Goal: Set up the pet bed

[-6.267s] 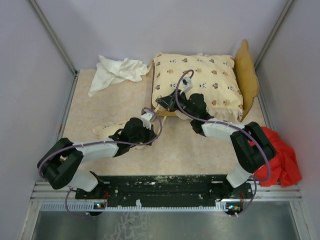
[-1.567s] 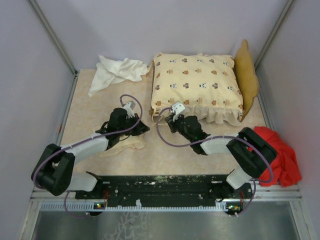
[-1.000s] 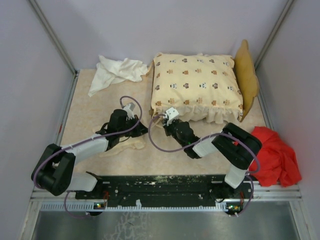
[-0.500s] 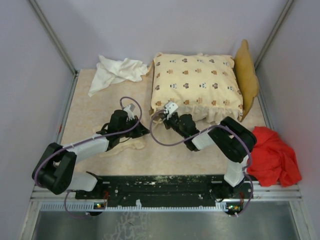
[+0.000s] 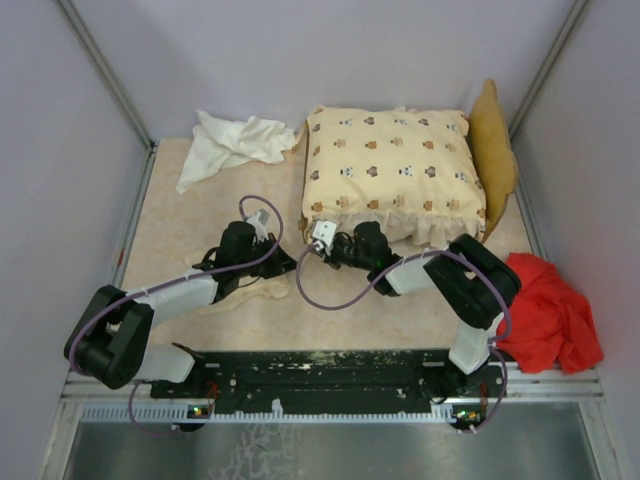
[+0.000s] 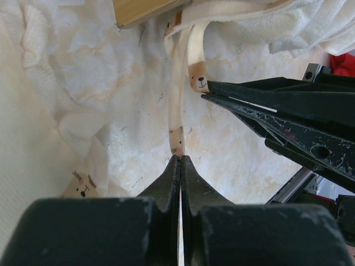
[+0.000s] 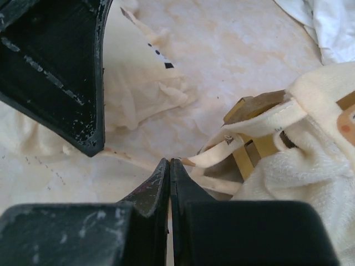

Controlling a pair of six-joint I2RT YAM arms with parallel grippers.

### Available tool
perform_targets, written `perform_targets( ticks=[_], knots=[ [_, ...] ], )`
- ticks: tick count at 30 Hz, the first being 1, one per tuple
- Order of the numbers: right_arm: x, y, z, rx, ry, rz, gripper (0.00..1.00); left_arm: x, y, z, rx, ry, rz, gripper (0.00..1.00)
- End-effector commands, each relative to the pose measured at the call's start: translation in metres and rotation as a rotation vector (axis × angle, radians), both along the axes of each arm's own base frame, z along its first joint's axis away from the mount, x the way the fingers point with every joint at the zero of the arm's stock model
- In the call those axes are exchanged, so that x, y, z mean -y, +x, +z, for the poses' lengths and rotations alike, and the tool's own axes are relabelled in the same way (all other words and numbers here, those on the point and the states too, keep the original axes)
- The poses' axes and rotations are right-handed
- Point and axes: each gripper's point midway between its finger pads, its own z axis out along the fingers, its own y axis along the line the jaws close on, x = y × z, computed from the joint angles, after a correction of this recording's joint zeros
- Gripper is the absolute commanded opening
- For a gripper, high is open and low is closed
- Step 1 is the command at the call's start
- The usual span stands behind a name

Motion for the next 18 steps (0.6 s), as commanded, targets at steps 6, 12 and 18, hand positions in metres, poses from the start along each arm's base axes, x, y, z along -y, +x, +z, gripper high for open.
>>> perform_targets(
  ticks=[6,12,18],
  knots=[
    [0.014,0.039,0.018,0.096,-0.037,-0.175,0.00,0.000,-0.003,-0.001,-0.017,-0.019,0.001,0.00],
    [0.021,0.040,0.042,0.182,0.062,-0.218,0.00,-0.002,-0.002,-0.003,-0.017,-0.010,0.006,0.00],
    [0.024,0.033,0.045,0.210,0.074,-0.171,0.00,-0.003,0.019,0.024,0.109,0.061,-0.020,0.22]
  ],
)
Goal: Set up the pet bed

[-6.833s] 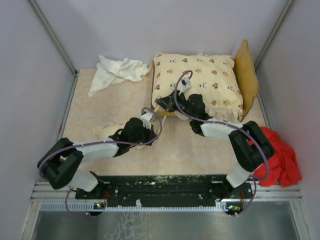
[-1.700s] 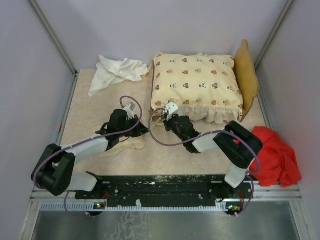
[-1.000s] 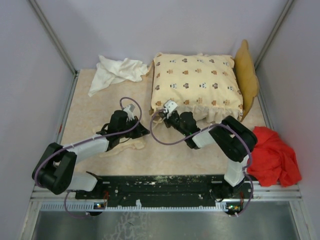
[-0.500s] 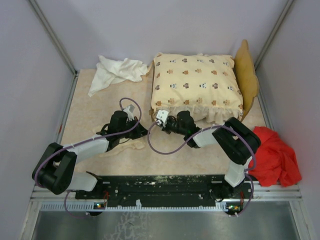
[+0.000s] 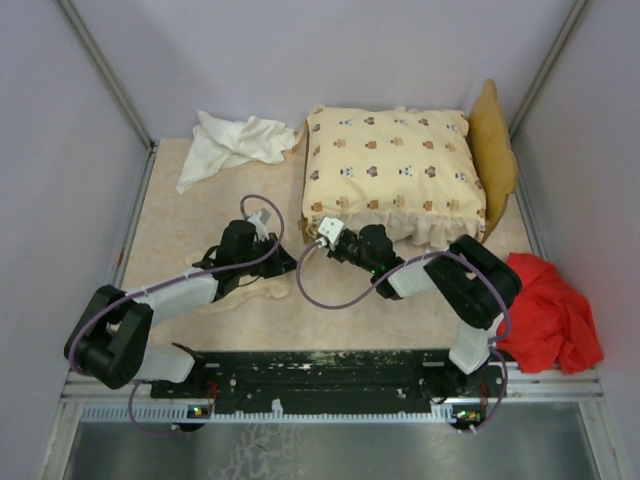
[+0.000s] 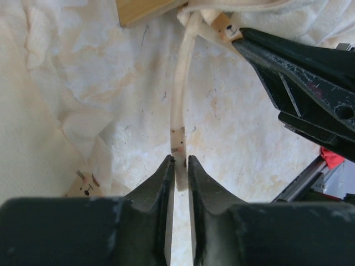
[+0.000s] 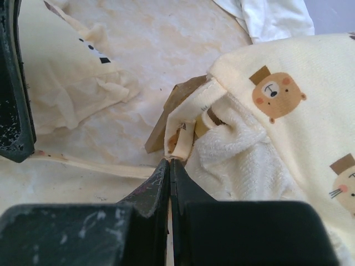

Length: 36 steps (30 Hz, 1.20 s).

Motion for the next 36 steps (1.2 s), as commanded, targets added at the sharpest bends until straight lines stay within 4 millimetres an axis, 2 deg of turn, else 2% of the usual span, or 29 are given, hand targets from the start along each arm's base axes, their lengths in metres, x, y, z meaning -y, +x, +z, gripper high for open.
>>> perform_targets(
  ticks=[1,4,9,12,20,22,25,26,31,36],
  knots=[
    [0.000,0.005,0.036,0.110,0.076,0.016,0.00,-0.002,0.025,0.033,0.138,0.060,-0.011,0.28],
    [0.005,0.006,0.039,0.109,0.086,0.010,0.00,-0.001,0.042,0.058,0.232,0.088,-0.016,0.34],
    [0.005,0.001,0.042,0.108,0.108,0.025,0.00,0.012,0.064,0.091,0.365,0.085,-0.066,0.36],
    [0.006,-0.001,0.046,0.115,0.125,0.031,0.00,0.022,0.071,0.098,0.395,0.079,-0.109,0.36],
    [0.007,-0.004,0.047,0.115,0.134,0.042,0.00,0.042,0.083,0.089,0.379,0.048,-0.173,0.36],
    [0.007,-0.005,0.048,0.118,0.137,0.051,0.00,0.044,0.084,0.087,0.368,0.045,-0.184,0.31],
    [0.009,-0.003,0.055,0.123,0.167,0.050,0.00,0.047,0.077,0.092,0.376,0.021,-0.217,0.04],
    [0.012,-0.002,0.059,0.126,0.185,0.041,0.00,0.048,0.074,0.094,0.380,0.014,-0.227,0.01],
    [0.029,-0.002,0.085,0.206,0.284,0.008,0.00,0.050,0.063,0.100,0.368,-0.024,-0.257,0.00],
    [0.016,-0.009,0.079,0.217,0.248,0.118,0.00,0.055,0.057,0.106,0.360,-0.056,-0.296,0.00]
  ],
)
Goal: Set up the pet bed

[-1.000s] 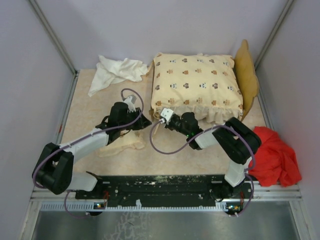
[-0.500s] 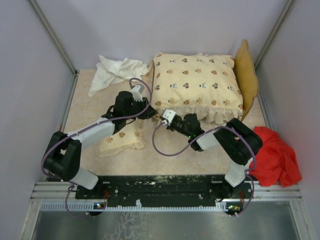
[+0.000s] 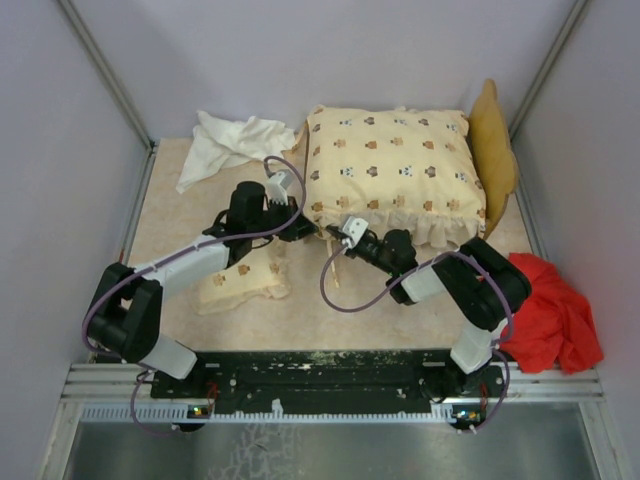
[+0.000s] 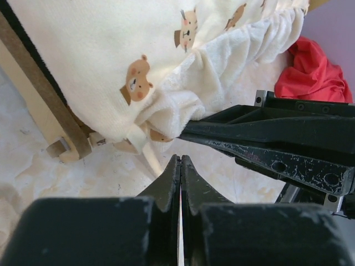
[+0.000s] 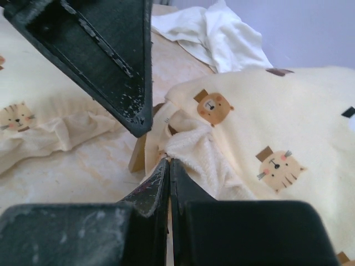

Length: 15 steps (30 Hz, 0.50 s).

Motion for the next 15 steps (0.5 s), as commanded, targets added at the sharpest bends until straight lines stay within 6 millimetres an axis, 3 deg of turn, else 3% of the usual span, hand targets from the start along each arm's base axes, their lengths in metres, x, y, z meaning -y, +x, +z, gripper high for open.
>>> perform_targets(
  ticks=[1,10,15],
  knots=[
    [-0.014,-0.007,0.040,0.122,0.066,0.109,0.00,0.006,-0.003,0.026,0.042,-0.059,-0.050,0.00],
    [-0.031,-0.007,-0.002,0.069,-0.044,0.221,0.00,-0.015,0.002,0.024,-0.013,-0.067,0.116,0.23],
    [-0.029,-0.003,-0.003,0.087,-0.058,0.210,0.00,-0.043,0.009,0.006,-0.138,-0.124,0.387,0.26]
  ],
)
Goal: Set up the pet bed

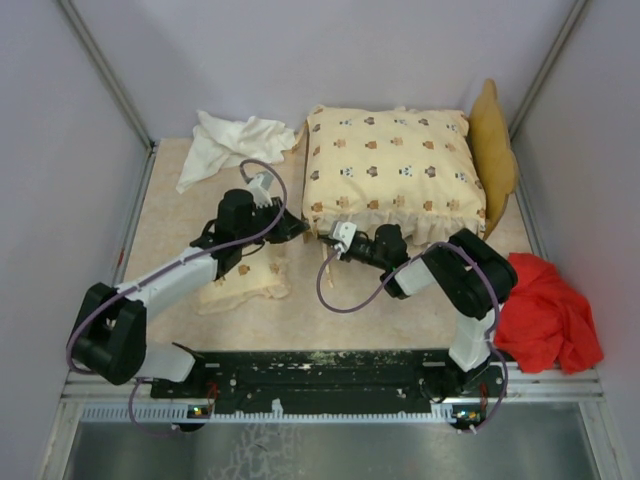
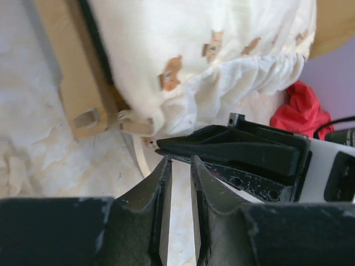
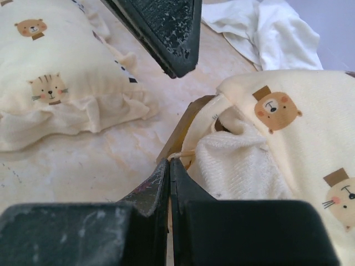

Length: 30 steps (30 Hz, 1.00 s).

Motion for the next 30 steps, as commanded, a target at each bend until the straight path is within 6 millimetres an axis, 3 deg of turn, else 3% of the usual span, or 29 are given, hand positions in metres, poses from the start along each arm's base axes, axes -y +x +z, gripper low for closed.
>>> perform_targets(
  ticks=[1,6,17,25,30],
  knots=[
    [-0.003,0.005,0.023,0.090,0.028,0.033,0.00,-0.028,0.014,-0.013,-0.122,-0.070,0.281,0.26],
    [-0.002,0.006,0.025,0.096,0.032,0.023,0.00,-0.023,0.024,-0.011,-0.176,-0.195,0.355,0.25],
    [-0.003,0.007,0.028,0.098,0.031,0.025,0.00,-0.017,0.036,-0.041,-0.331,-0.228,0.437,0.31],
    [-0.004,0.008,0.028,0.098,0.036,0.027,0.00,-0.014,0.036,-0.030,-0.288,-0.267,0.461,0.33],
    [-0.003,0.008,0.029,0.100,0.039,0.022,0.00,-0.009,0.038,-0.035,-0.310,-0.288,0.490,0.35]
  ],
)
